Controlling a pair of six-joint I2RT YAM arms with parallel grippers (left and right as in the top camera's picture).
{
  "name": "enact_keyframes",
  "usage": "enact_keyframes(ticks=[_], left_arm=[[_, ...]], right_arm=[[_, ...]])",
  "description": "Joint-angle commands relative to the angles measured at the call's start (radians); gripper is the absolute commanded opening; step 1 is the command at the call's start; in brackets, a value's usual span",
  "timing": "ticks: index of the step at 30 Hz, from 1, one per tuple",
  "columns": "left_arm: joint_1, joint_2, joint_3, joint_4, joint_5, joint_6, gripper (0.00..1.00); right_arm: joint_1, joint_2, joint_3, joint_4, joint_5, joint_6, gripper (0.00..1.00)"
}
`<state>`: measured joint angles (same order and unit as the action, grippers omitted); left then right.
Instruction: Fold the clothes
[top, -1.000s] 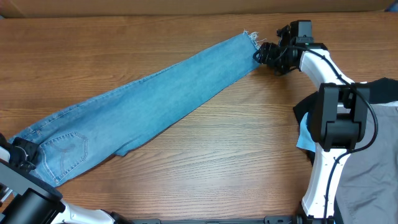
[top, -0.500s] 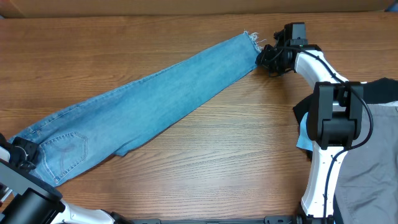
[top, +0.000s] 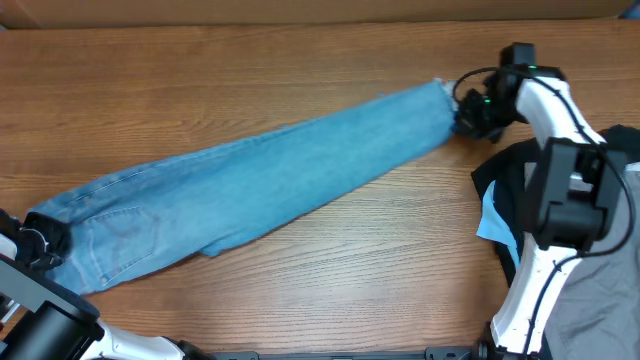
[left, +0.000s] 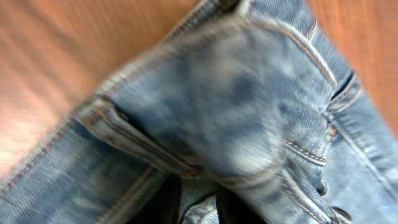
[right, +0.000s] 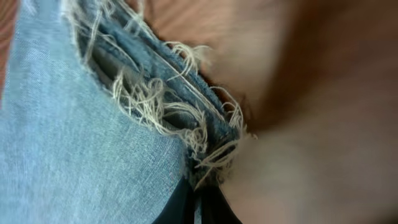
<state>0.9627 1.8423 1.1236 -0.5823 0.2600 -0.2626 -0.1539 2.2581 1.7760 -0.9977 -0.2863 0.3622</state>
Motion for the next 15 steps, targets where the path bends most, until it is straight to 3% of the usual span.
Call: enact_keyframes(ticks=[1,3,5,15], left_arm=[[-0.009,0.024,0.014,0.007,0.105,-0.013,0.24],[-0.021,0.024,0.025,-0.01,0.111,-0.006,0.24],[-0.034,0.024,0.04,-0.031,0.124,0.017,0.25],[-0.142,-0.022,0.285,-0.302,0.109,0.238,0.25]], right_arm=[[-0.032,-0.109,0.005,-0.033,0.183,-0.008,0.08],[-0.035,-0.134,0.005,-0.066,0.212,0.011,0.37],[-0.038,-0.16,0.005,-0.092,0.202,0.017,0.49],[0.041,-0.319,0.005,-0.2,-0.183,-0.132,0.52]])
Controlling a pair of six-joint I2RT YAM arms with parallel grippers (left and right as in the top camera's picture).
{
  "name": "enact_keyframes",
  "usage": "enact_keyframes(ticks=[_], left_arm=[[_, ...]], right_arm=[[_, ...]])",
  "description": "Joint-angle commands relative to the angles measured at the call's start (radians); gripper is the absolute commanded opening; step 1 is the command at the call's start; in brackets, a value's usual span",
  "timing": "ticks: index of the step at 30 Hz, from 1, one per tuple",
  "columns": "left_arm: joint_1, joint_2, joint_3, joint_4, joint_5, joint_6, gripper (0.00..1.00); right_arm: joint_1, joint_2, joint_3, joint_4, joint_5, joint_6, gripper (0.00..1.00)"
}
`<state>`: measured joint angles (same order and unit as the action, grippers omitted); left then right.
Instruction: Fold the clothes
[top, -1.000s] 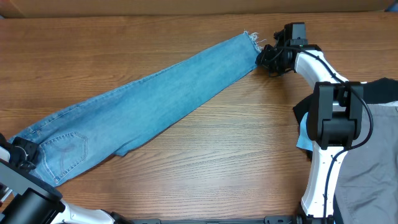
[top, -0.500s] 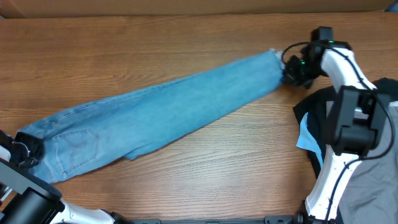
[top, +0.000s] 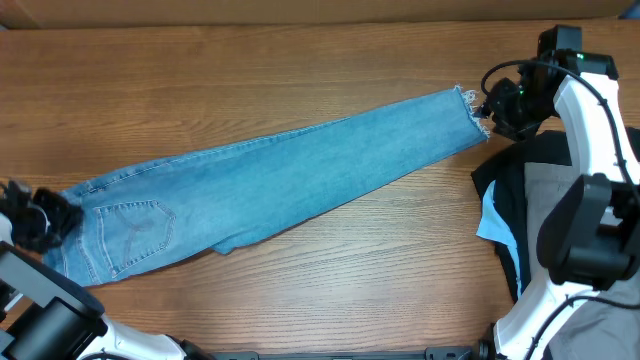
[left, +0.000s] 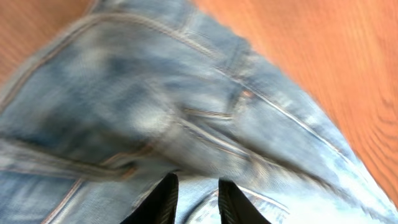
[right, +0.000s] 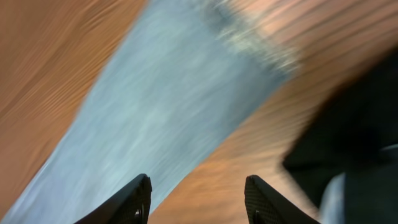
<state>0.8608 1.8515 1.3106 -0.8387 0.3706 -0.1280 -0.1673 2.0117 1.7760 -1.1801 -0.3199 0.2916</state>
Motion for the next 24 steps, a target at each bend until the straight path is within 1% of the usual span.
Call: enact_keyframes(ticks=[1,3,5,8,12,15,18,20,24], left_arm=[[-0.053,-0.042,0.124,-0.07,-0.015,0.107,0.25],[-0.081,-0.074,0.177,-0.114,-0.046,0.109,0.25],[-0.113,-0.114,0.227,-0.154,-0.051,0.138,0.26],[-0.164,-0.185,0.29,-0.225,-0.136,0.14,0.32],[-0.203,-0.249,0.302,-0.32,-0.215,0.093,0.35],[-0.213,-0.255,0.292,-0.376,-0.215,0.079,0.3],[-0.214,-0.253,0.227,-0.348,-0.222,0.079,0.22],[-0.214,-0.253,0.163,-0.304,-0.222,0.064,0.18],[-0.213,-0.248,0.013,-0.179,-0.222,0.038,0.14]], right_arm=[[0.077,-0.086,0.005,-0.031,-0.155,-0.064,0.52],[0.129,-0.11,0.005,-0.051,-0.154,-0.073,0.52],[0.192,-0.132,0.005,-0.072,-0.154,-0.076,0.52],[0.314,-0.149,0.005,-0.105,-0.153,-0.058,0.52],[0.446,-0.149,0.004,-0.128,-0.153,0.005,0.52],[0.553,-0.149,-0.001,-0.127,-0.149,0.076,0.56],[0.652,-0.149,-0.04,-0.106,-0.121,0.157,0.56],[0.723,-0.149,-0.098,-0.071,-0.119,0.192,0.53],[0.841,-0.149,-0.236,0.057,-0.136,0.277,0.45]])
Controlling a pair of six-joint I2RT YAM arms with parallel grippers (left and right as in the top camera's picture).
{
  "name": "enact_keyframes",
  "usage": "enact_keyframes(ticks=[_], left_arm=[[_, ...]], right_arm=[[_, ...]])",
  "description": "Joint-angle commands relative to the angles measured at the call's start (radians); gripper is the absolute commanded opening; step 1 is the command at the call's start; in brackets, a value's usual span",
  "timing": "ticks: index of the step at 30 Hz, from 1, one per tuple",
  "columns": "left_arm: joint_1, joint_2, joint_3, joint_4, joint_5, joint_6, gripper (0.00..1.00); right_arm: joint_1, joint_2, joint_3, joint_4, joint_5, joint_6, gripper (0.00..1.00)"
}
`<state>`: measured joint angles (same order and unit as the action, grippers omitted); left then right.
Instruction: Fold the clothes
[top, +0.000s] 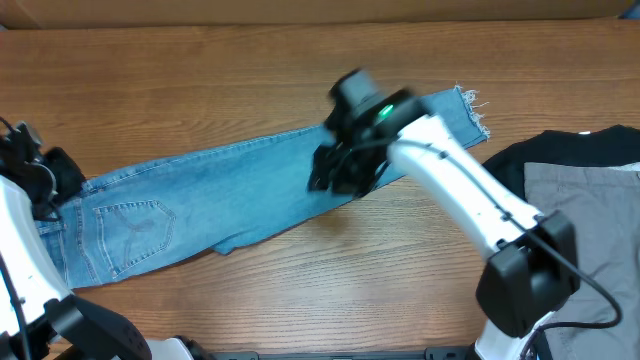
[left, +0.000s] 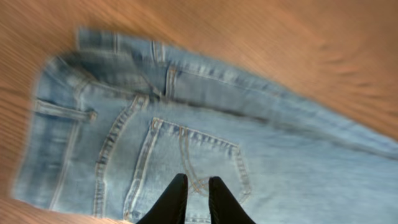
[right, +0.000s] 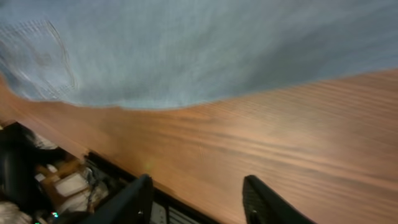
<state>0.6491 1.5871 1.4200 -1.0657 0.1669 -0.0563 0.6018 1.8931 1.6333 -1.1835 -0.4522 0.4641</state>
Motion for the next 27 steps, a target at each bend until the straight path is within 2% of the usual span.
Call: enact_keyframes(ticks=[1,6,11,16,17,18,22,24,27], left_arm=[[-0.001,0.02,-0.128,0.08,-0.018,-0.038,0.13],[-0.002,0.048,-0.263,0.261,-0.006,-0.064,0.12],[-0.004,0.097,-0.302,0.331,-0.005,-0.064,0.13],[-0.004,0.143,-0.303,0.351,0.007,-0.063,0.14],[-0.004,0.153,-0.303,0.356,0.008,-0.063,0.14],[-0.004,0.158,-0.303,0.359,0.009,-0.063,0.14],[-0.004,0.158,-0.303,0.36,0.01,-0.064,0.14],[-0.004,0.158,-0.303,0.359,0.01,-0.064,0.14],[-0.004,0.158,-0.303,0.357,0.01,-0.064,0.15]], right_arm=[[0.097,-0.03,-0.126,0.104,-0.021,0.122,0.42],[0.224,-0.03,-0.298,0.404,-0.103,0.22,0.42],[0.298,-0.03,-0.369,0.581,-0.111,0.297,0.43],[0.335,-0.018,-0.387,0.694,-0.04,0.363,0.44],[0.335,-0.003,-0.387,0.737,-0.014,0.397,0.49],[0.335,0.009,-0.387,0.765,-0.011,0.415,0.5],[0.335,0.084,-0.387,0.848,-0.029,0.505,0.51],[0.334,0.119,-0.387,0.888,-0.061,0.526,0.57],[0.334,0.164,-0.387,0.904,-0.105,0.563,0.58]])
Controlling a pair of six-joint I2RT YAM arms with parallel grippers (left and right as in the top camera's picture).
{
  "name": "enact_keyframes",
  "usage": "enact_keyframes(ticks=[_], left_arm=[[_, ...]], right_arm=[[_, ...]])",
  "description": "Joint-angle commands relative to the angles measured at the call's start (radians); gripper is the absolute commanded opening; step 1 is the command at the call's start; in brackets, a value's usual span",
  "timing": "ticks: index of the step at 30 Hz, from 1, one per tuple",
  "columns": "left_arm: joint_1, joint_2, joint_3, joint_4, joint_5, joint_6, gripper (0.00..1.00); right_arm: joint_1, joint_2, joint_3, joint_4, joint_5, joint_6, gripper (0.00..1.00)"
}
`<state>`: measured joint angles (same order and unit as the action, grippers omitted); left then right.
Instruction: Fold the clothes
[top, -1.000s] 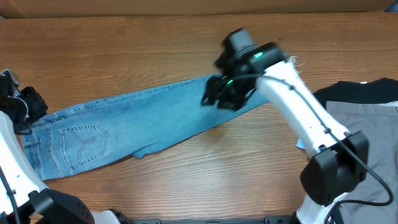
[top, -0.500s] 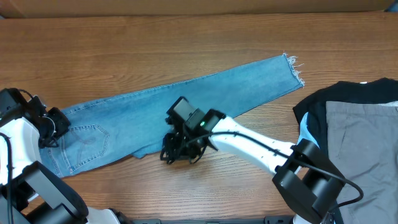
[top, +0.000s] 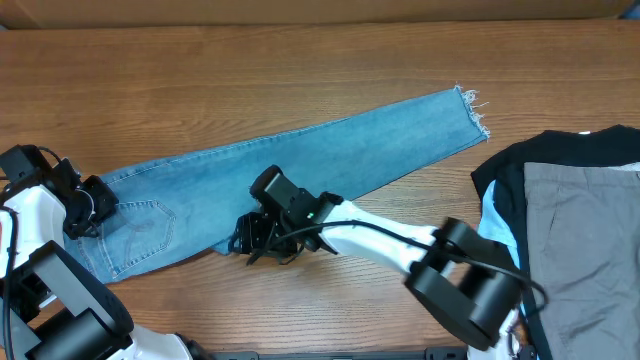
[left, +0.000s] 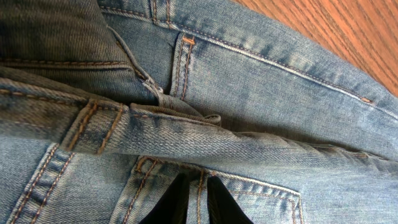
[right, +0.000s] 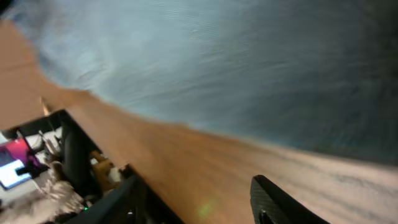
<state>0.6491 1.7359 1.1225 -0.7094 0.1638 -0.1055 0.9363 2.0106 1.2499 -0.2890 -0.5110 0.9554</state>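
Observation:
The blue jeans (top: 300, 165) lie flat and slanted across the wooden table (top: 300, 60), waist at the lower left and frayed hem (top: 468, 103) at the upper right. My left gripper (top: 88, 208) sits on the waist end. In the left wrist view it (left: 196, 198) is shut, tips pressed on the denim by the back pocket stitching (left: 249, 180). My right gripper (top: 252, 240) hovers at the jeans' lower edge near mid-length. It (right: 202, 199) is open, with nothing between its fingers (right: 273, 196).
A pile of black and grey clothes (top: 570, 200) with a light blue piece (top: 492, 222) lies at the right. Cardboard (top: 300, 8) runs along the back edge. The table's front edge is close below the right gripper.
My right gripper has moved from over the middle of the leg to the jeans' lower edge, further left. The left gripper has moved from beside the waistband onto the waist area.
At first the left gripper held the waist and the right held the frayed hem. Then the right stood open, clear of the hem, with the jeans flat. Later it was over the leg's middle, and now both grippers are low at the left half.

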Motion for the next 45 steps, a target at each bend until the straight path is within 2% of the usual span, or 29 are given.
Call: enact_keyframes(ticks=[1,14,15,17,21,24,27,28,29,33,39,45], left_arm=[[-0.004,0.01,-0.005,0.0,0.013,-0.014,0.15],[-0.004,0.01,-0.005,-0.004,0.013,-0.014,0.15],[-0.004,0.01,-0.005,-0.004,0.013,-0.014,0.15],[-0.004,0.01,-0.005,-0.005,0.013,-0.014,0.15],[-0.004,0.01,-0.005,-0.012,0.013,-0.014,0.15],[-0.004,0.01,-0.005,-0.015,0.013,-0.014,0.15],[-0.004,0.01,-0.005,-0.018,0.013,-0.014,0.15],[-0.004,0.01,-0.005,-0.018,0.013,-0.014,0.15],[-0.004,0.01,-0.005,-0.018,0.013,-0.013,0.15],[-0.004,0.01,-0.005,-0.018,0.012,-0.006,0.15],[-0.004,0.01,-0.005,-0.014,0.012,-0.006,0.15],[-0.004,0.01,-0.005,-0.007,0.013,-0.007,0.15]], right_arm=[[-0.001,0.055,-0.004,0.011,-0.051,0.072,0.58],[0.0,0.066,-0.004,0.154,0.105,0.07,0.59],[0.0,0.066,-0.004,0.158,0.144,0.066,0.51],[0.0,0.066,-0.004,0.157,0.183,0.061,0.44],[0.0,0.066,-0.004,0.161,0.204,0.016,0.4],[0.0,0.066,-0.004,0.161,0.196,0.008,0.21],[0.0,0.066,-0.004,0.162,0.196,-0.011,0.17],[0.0,0.066,-0.004,0.162,0.196,-0.025,0.07],[0.0,0.066,-0.003,0.161,0.193,-0.049,0.04],[-0.007,0.064,0.008,0.128,0.134,-0.104,0.04],[-0.053,-0.013,0.022,-0.092,0.121,-0.111,0.04],[-0.083,-0.09,0.022,-0.218,0.132,-0.116,0.04]])
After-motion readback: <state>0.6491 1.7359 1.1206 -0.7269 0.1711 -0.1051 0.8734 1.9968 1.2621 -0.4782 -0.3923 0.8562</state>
